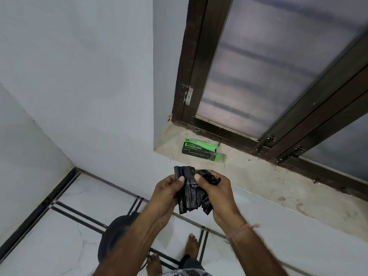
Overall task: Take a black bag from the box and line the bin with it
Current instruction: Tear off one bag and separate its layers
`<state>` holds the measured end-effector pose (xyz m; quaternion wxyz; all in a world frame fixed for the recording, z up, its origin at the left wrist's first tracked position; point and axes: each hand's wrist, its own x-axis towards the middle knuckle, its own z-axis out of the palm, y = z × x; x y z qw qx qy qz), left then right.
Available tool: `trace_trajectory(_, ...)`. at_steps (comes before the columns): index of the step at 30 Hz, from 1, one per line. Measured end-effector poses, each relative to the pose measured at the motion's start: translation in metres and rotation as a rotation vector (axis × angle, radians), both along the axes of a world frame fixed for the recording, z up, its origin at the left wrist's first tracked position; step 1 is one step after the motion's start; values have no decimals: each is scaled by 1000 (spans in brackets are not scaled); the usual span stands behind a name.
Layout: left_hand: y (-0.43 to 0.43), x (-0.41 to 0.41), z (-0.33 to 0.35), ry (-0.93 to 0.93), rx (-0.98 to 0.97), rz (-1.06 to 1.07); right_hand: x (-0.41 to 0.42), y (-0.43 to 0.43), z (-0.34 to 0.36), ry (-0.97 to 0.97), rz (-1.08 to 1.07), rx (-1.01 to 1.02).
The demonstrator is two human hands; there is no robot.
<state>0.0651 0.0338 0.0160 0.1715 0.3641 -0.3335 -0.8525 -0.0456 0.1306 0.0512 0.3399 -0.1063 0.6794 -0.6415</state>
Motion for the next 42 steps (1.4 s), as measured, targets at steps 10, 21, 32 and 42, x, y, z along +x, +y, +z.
trace_trajectory(10,0,2,2,-5,-35,-31,-3,-3,-6,24,19,73)
trace_trajectory(21,-4,4,2,-33,-75,-54,0,-3,0,-25,56,13)
trace_trajectory(32,-2,2,2,-14,-80,-61,-2,-3,-5,41,39,52)
trace_trajectory(42,-4,1,-5,-44,-62,-33,-4,-3,-9,-57,48,8)
